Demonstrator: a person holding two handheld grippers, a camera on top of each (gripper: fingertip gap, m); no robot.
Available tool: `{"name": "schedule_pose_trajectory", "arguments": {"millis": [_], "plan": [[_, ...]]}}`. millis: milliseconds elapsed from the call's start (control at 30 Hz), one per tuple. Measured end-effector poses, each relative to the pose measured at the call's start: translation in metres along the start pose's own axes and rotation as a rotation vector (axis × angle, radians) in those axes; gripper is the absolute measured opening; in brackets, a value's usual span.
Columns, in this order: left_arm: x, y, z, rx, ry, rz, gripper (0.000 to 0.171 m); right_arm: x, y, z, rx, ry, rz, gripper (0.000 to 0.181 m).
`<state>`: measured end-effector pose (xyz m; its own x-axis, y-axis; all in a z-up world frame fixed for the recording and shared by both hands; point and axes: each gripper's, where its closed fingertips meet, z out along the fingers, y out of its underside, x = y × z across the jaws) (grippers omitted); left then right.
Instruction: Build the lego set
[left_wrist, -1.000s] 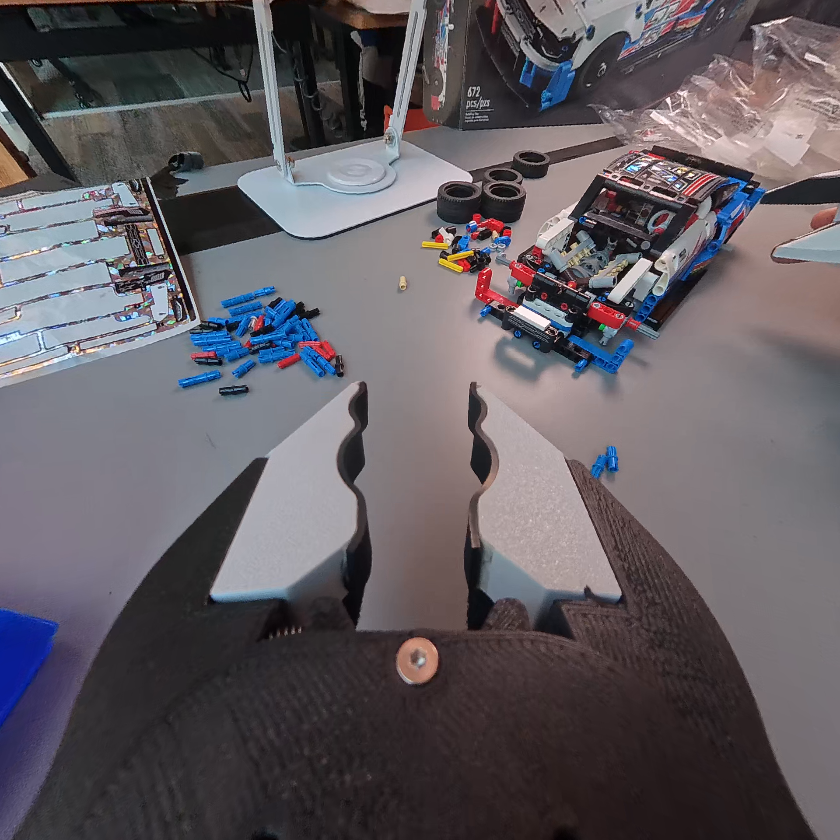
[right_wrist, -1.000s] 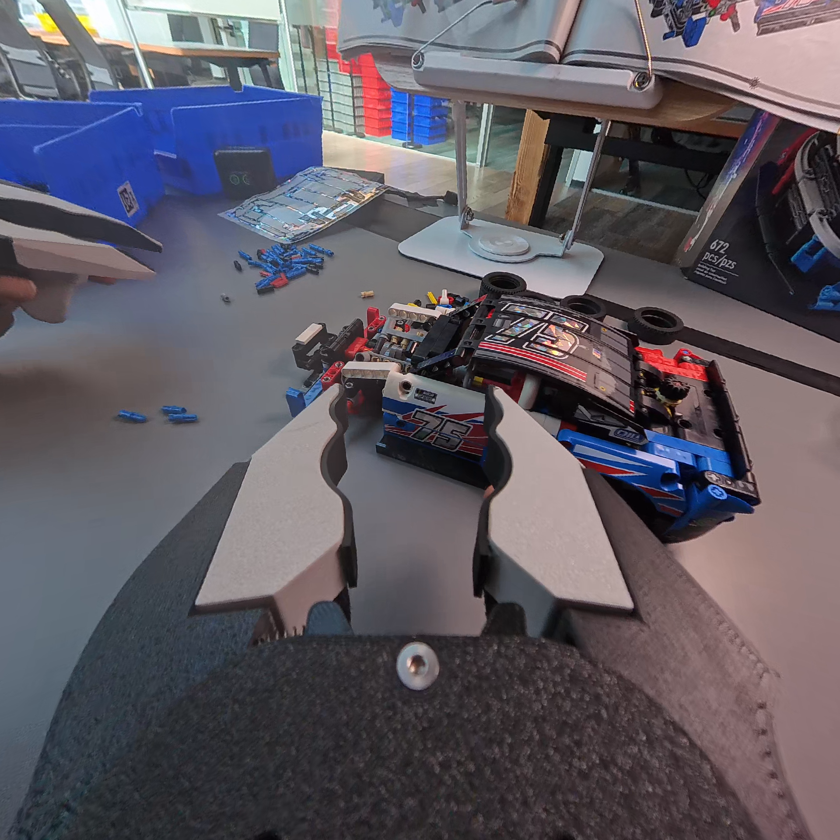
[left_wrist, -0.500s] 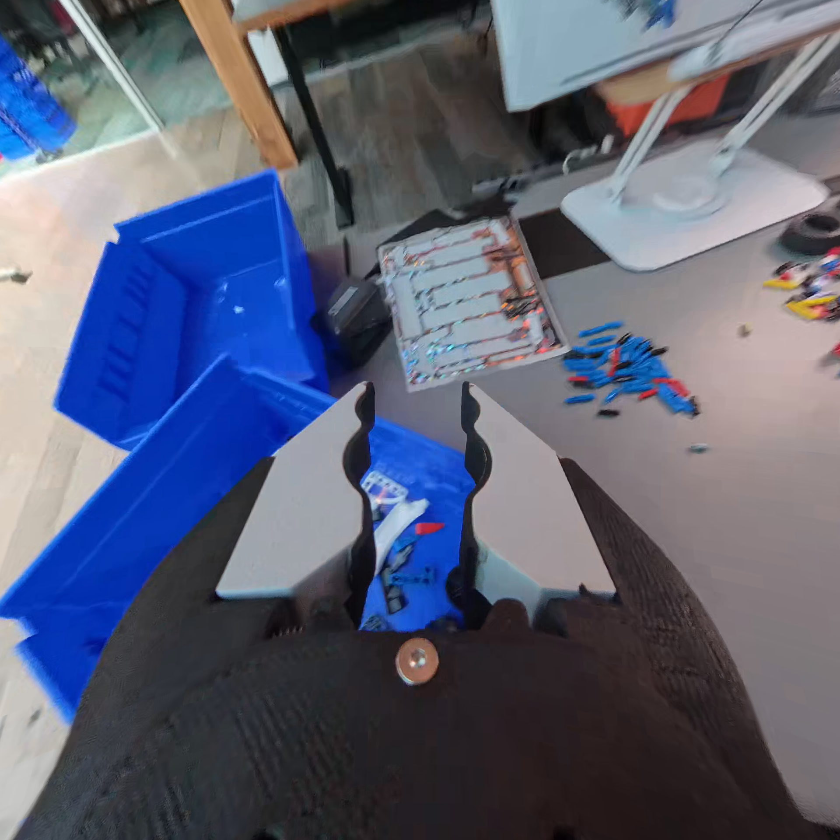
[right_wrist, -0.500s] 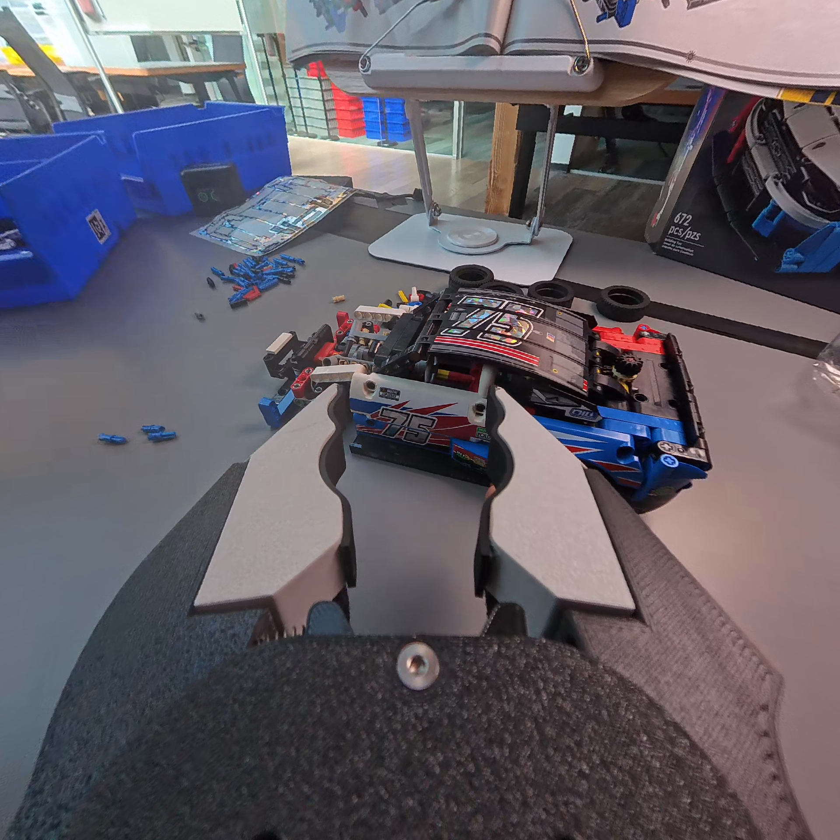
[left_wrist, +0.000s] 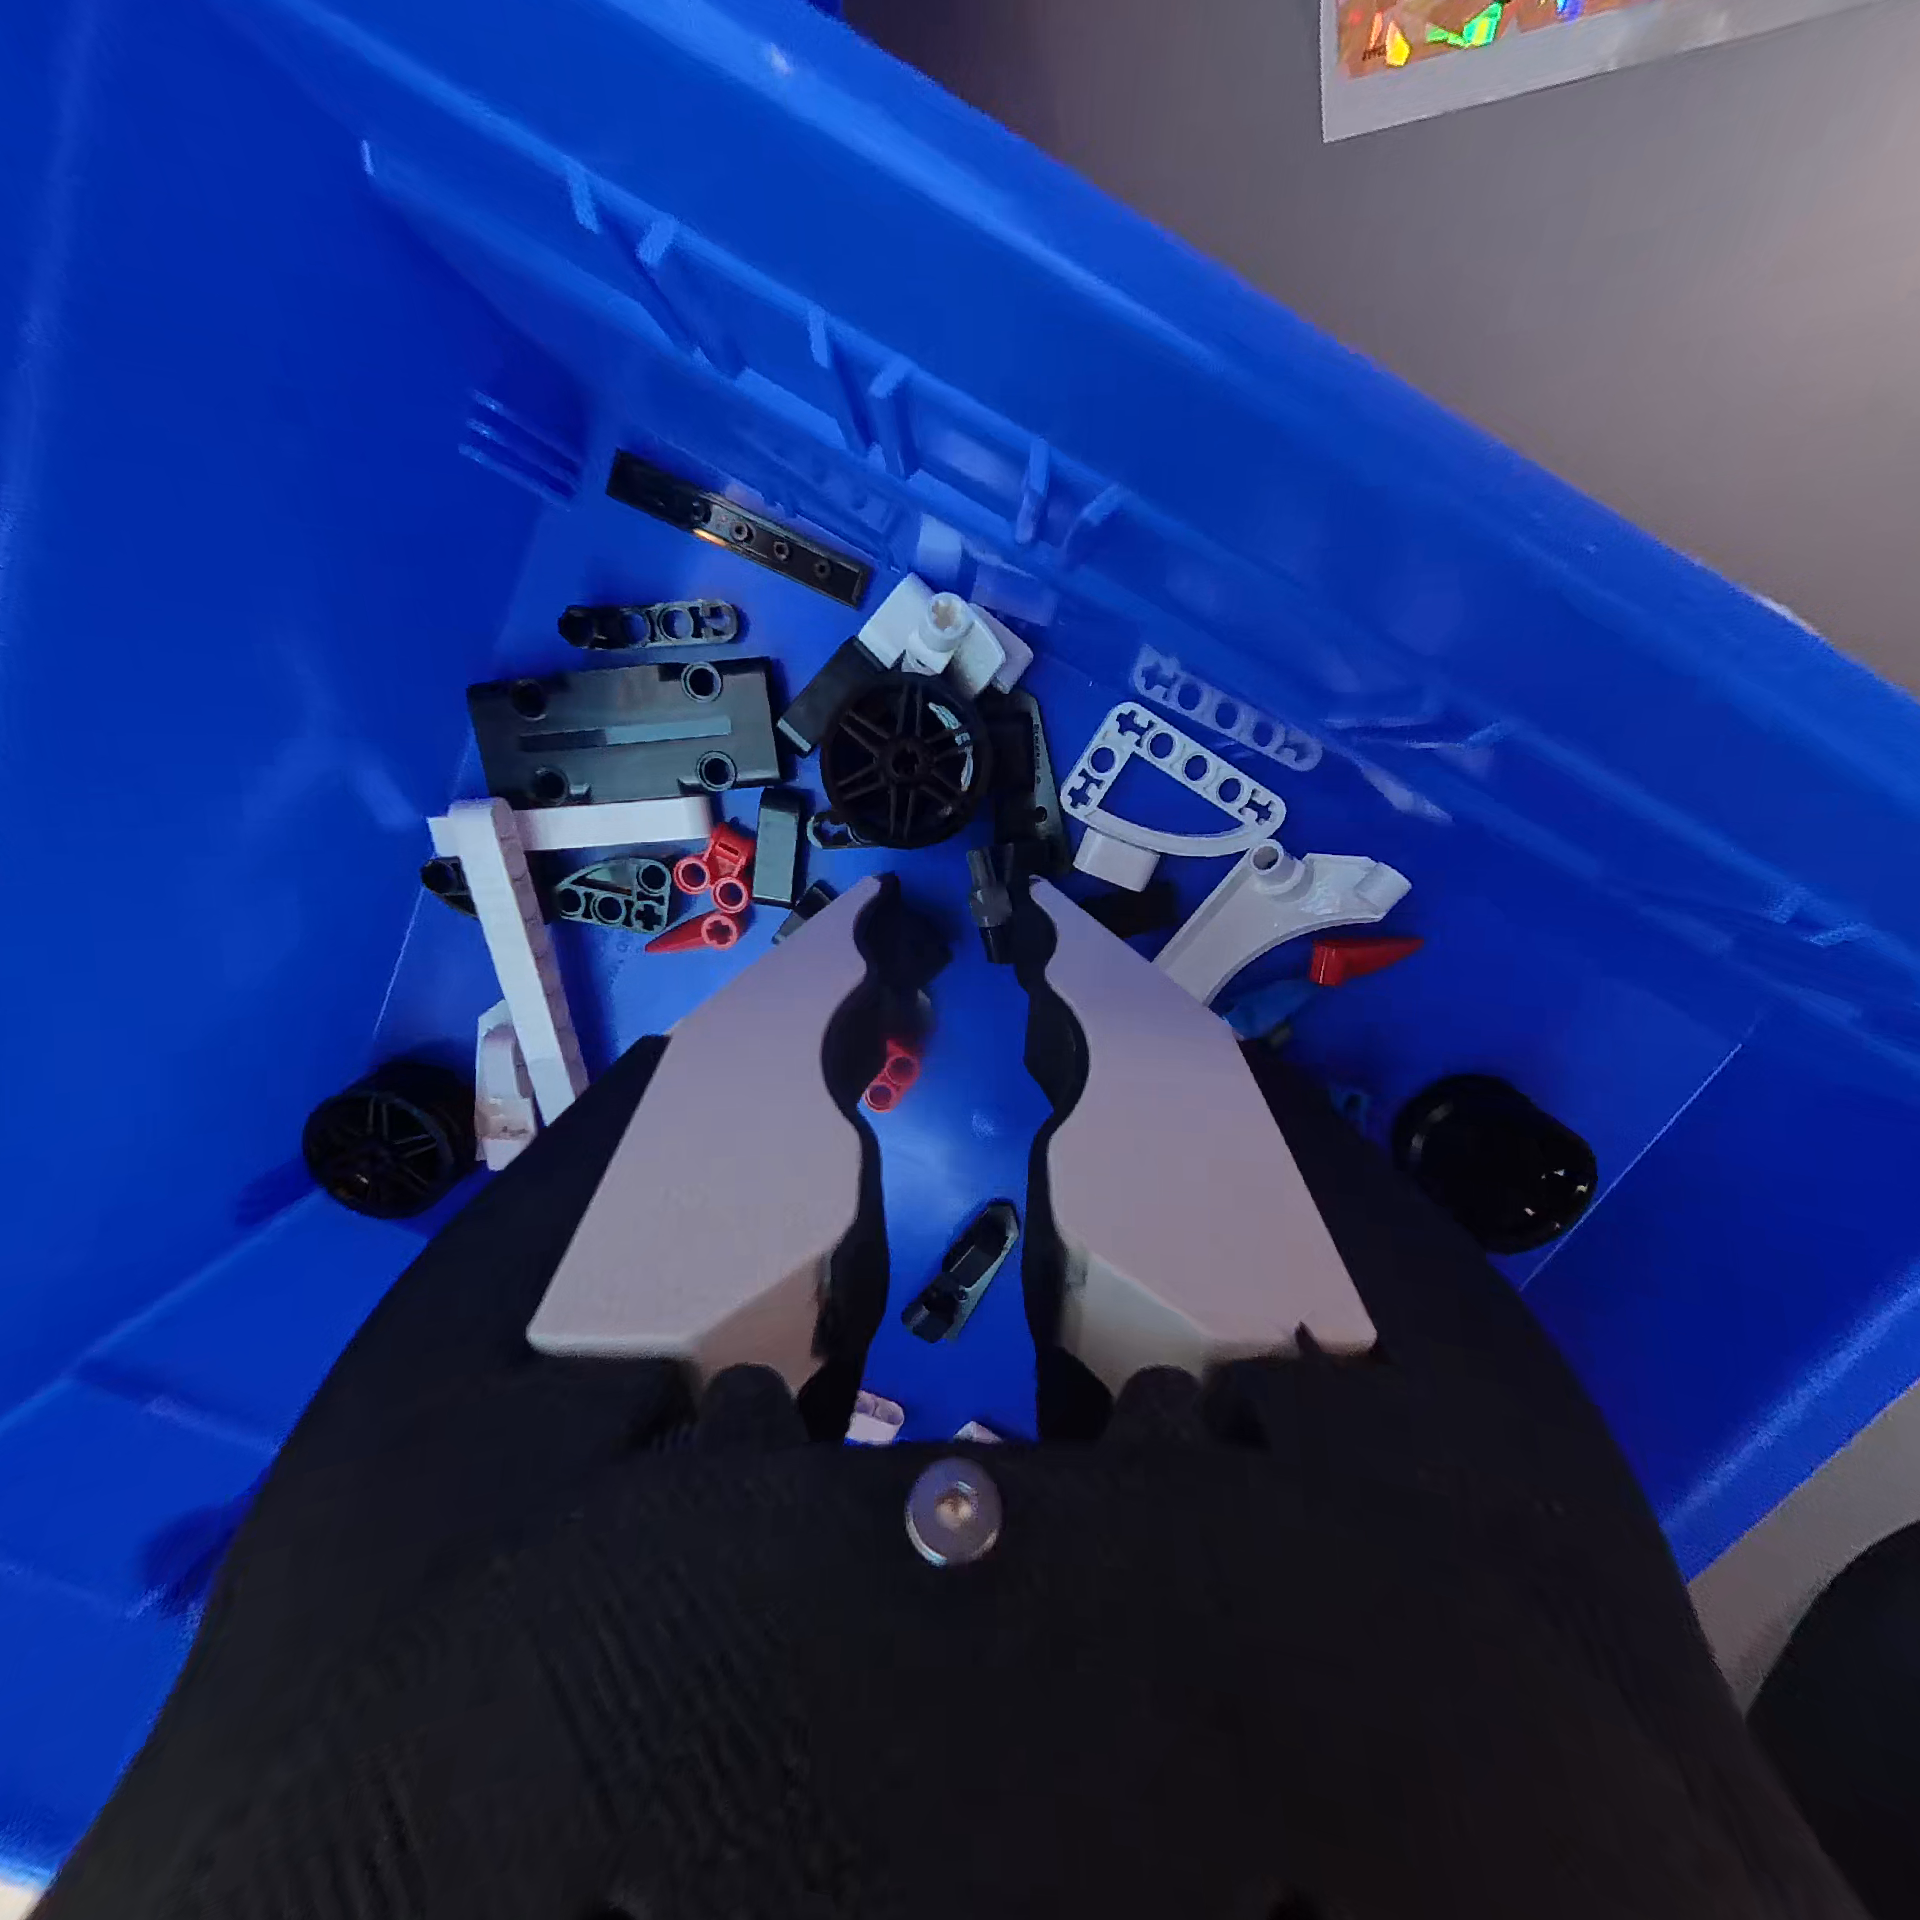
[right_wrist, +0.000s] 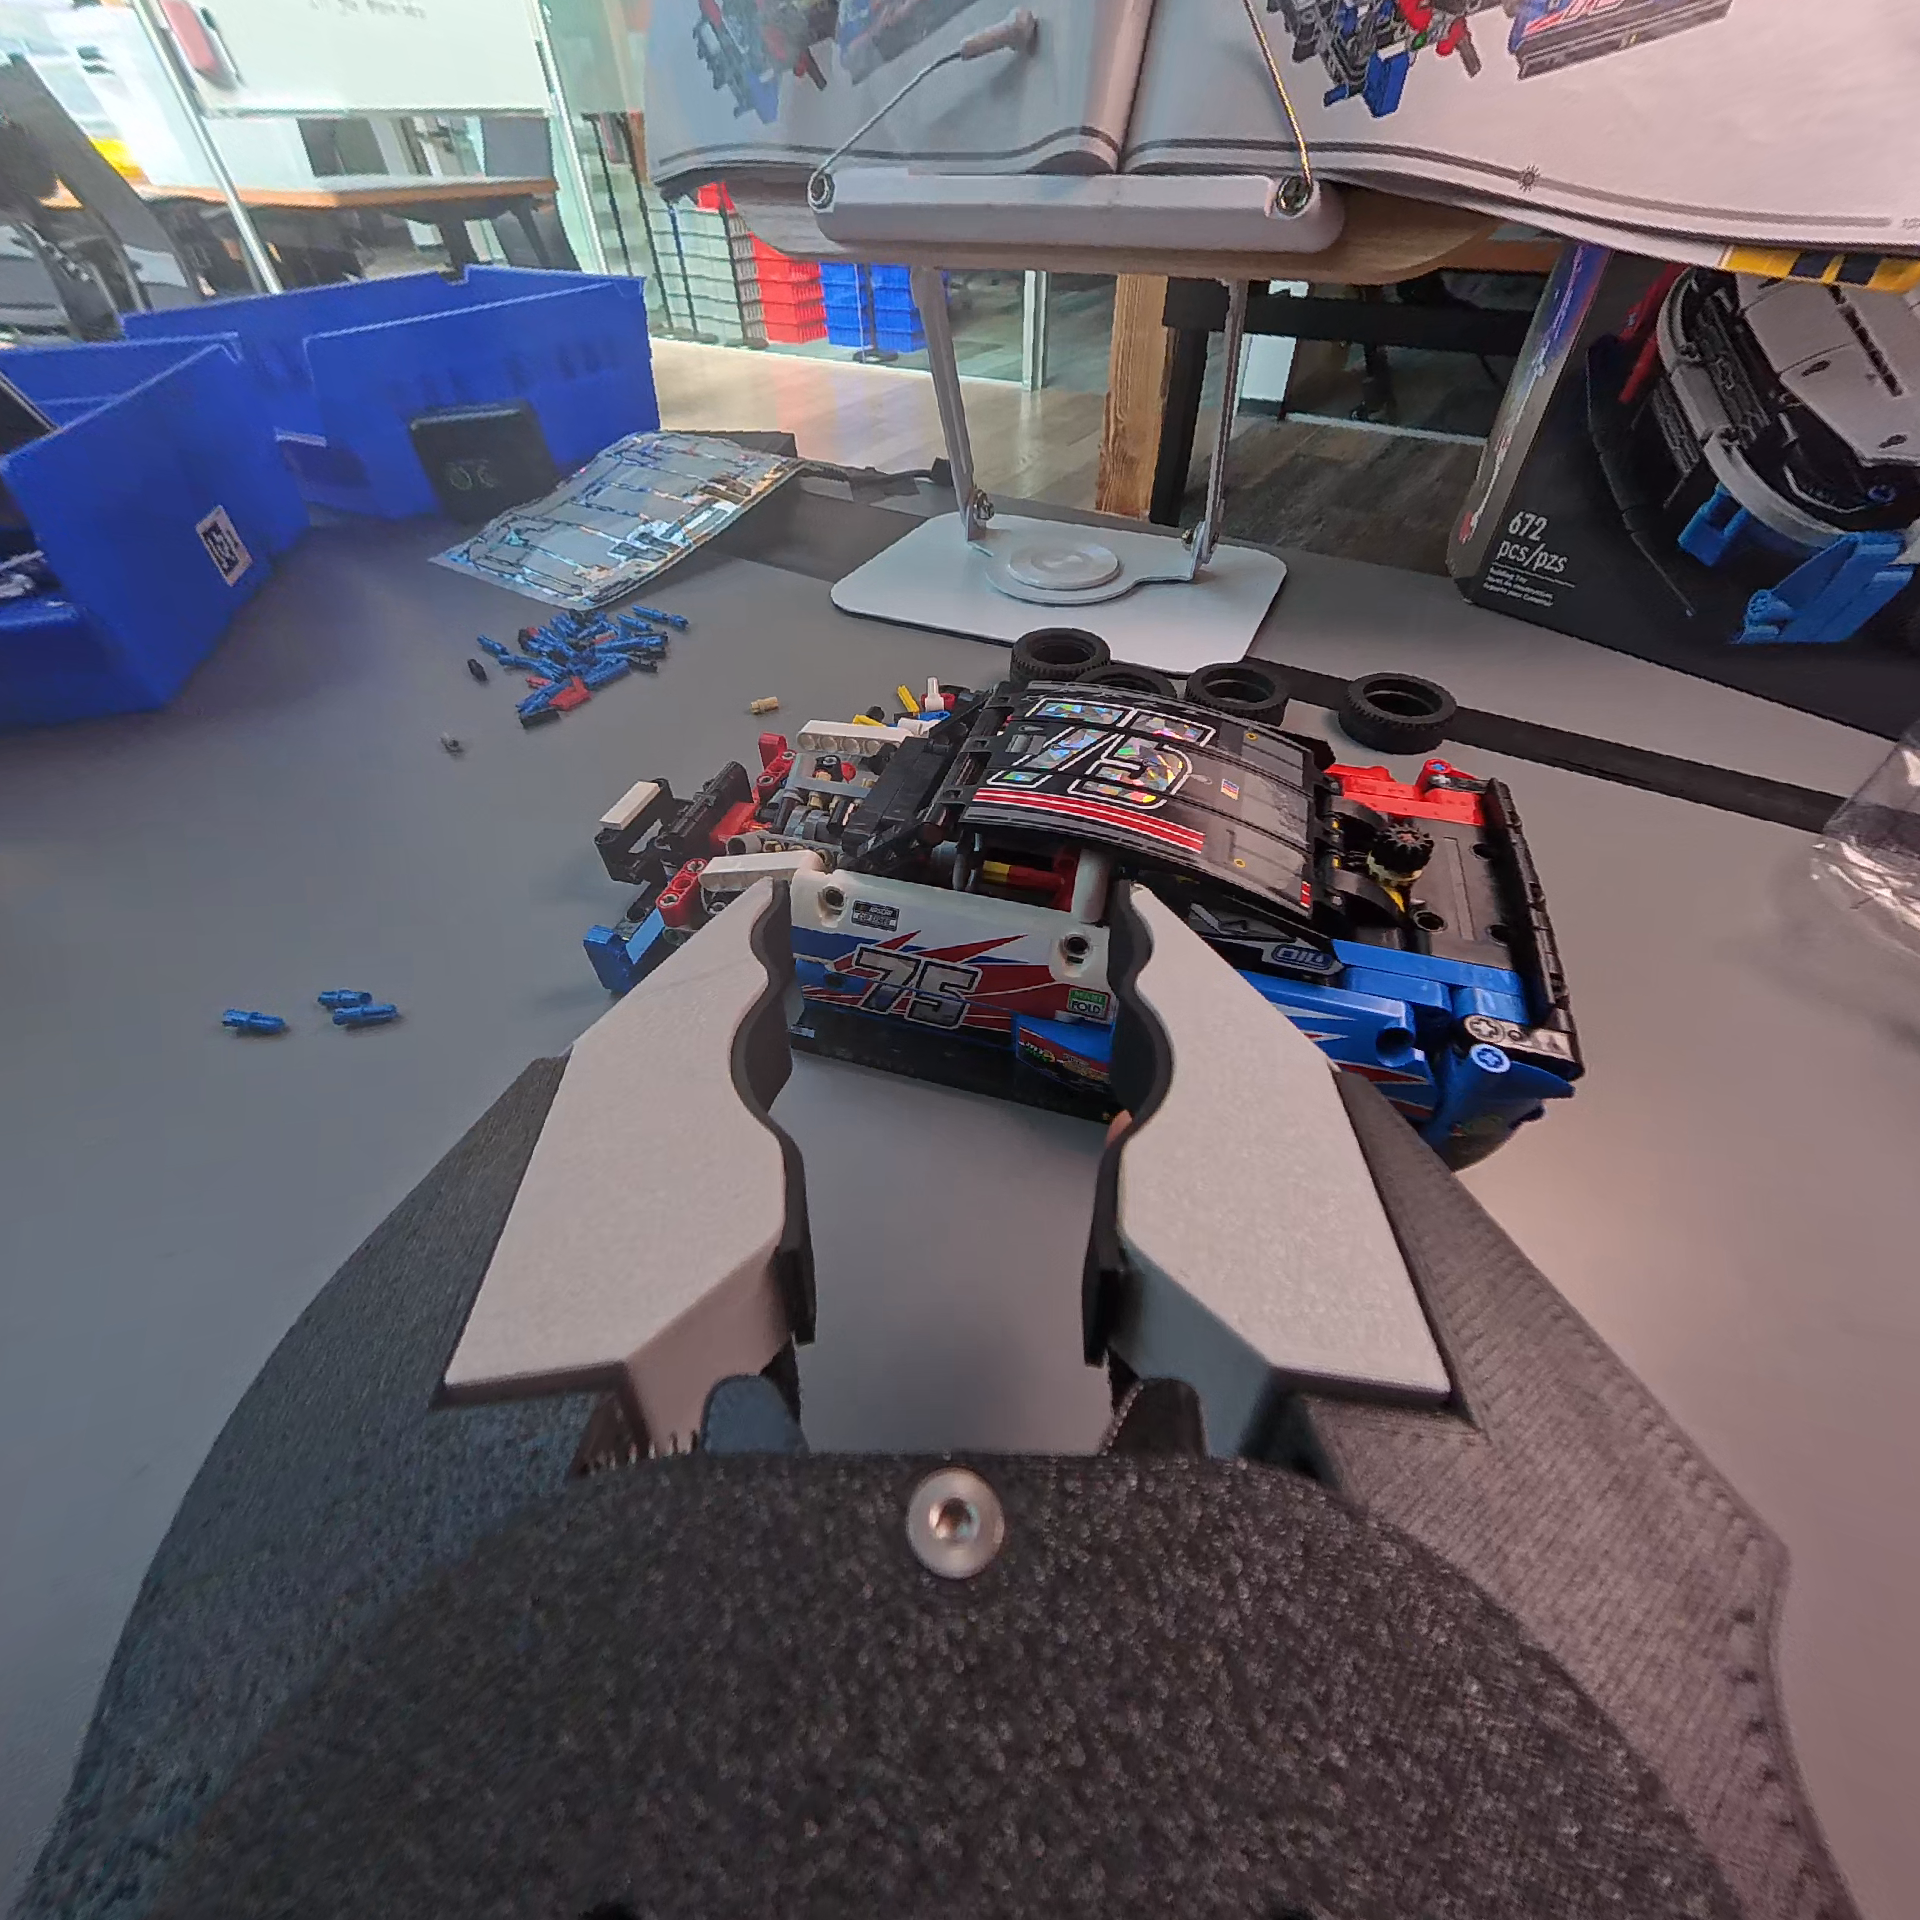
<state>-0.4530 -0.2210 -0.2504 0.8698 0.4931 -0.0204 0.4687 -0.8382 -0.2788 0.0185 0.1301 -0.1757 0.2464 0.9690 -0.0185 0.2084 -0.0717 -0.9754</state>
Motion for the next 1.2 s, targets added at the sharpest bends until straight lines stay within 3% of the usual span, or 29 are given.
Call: {"name": "schedule_pose_trajectory", "arguments": {"millis": [433, 633, 733, 833, 900, 967, 1067, 1200], "plan": [[0.002, 0.008, 0.004, -0.028, -0.013, 0.032, 0.009, -0.002, -0.003, -0.002, 0.006, -0.01, -0.008, 0.058], [0.039, -0.024, -0.057, 0.222, 0.084, 0.062, 0.008, -0.005, -0.009, -0.005, 0.027, -0.02, -0.014, 0.058], [0.093, -0.044, -0.11, 0.408, 0.2, 0.132, 0.008, -0.009, -0.012, -0.006, 0.036, -0.033, -0.019, 0.058], [0.177, -0.052, -0.158, 0.587, 0.385, 0.263, 0.008, -0.015, -0.014, -0.008, 0.045, -0.052, -0.035, 0.058], [0.235, -0.044, -0.17, 0.636, 0.48, 0.363, 0.008, -0.022, -0.017, -0.009, 0.054, -0.074, -0.054, 0.055], [0.29, -0.03, -0.162, 0.623, 0.548, 0.47, 0.008, -0.027, -0.018, -0.01, 0.063, -0.08, -0.086, 0.054], [0.361, -0.004, -0.119, 0.513, 0.573, 0.648, 0.008, -0.029, -0.019, -0.01, 0.07, -0.063, -0.145, 0.054], [0.415, 0.018, -0.053, 0.366, 0.508, 0.824, 0.008, -0.026, -0.018, -0.01, 0.063, -0.044, -0.162, 0.057]]}}
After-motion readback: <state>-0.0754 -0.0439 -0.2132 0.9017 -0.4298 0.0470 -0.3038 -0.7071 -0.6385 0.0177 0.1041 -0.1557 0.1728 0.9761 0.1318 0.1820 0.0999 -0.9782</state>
